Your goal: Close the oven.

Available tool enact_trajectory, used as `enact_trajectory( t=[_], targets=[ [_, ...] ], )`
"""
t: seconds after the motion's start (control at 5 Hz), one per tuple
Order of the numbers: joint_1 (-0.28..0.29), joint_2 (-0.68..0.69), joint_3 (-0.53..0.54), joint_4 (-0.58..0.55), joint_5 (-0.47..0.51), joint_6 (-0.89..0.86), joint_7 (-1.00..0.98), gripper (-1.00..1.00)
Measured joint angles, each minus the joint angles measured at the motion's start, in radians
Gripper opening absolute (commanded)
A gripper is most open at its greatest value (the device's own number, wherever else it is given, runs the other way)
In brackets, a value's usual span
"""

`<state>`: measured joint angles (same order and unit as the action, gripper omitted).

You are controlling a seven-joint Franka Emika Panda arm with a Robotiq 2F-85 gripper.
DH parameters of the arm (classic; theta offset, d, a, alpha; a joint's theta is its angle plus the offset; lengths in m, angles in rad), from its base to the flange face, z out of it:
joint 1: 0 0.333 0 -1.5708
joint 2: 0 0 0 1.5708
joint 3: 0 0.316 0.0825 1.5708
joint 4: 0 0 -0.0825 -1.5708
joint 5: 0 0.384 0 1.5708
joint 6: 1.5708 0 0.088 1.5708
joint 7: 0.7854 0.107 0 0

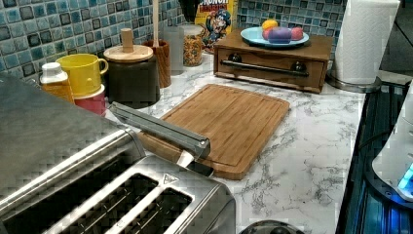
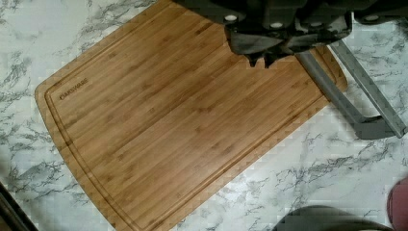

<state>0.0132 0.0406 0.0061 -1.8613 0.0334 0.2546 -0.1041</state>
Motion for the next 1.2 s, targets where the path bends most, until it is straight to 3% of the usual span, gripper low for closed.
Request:
enact_trajectory(
  t=[0.4,0.6,1.0,1.2],
  targets=[
    [0.0,-0.001,0.0,-0.027,0.041,0.079,-0.056,-1.0],
    [-0.003,-0.001,-0.005,-0.091,0.117,0.187,-0.252,-1.0],
    [-0.063,-0.004,-0.008,-0.285,0.514,0.327,-0.727,-1.0],
    [-0.078,-0.012,-0.032,-0.396,0.662,0.387,-0.97,-1.0]
  ],
)
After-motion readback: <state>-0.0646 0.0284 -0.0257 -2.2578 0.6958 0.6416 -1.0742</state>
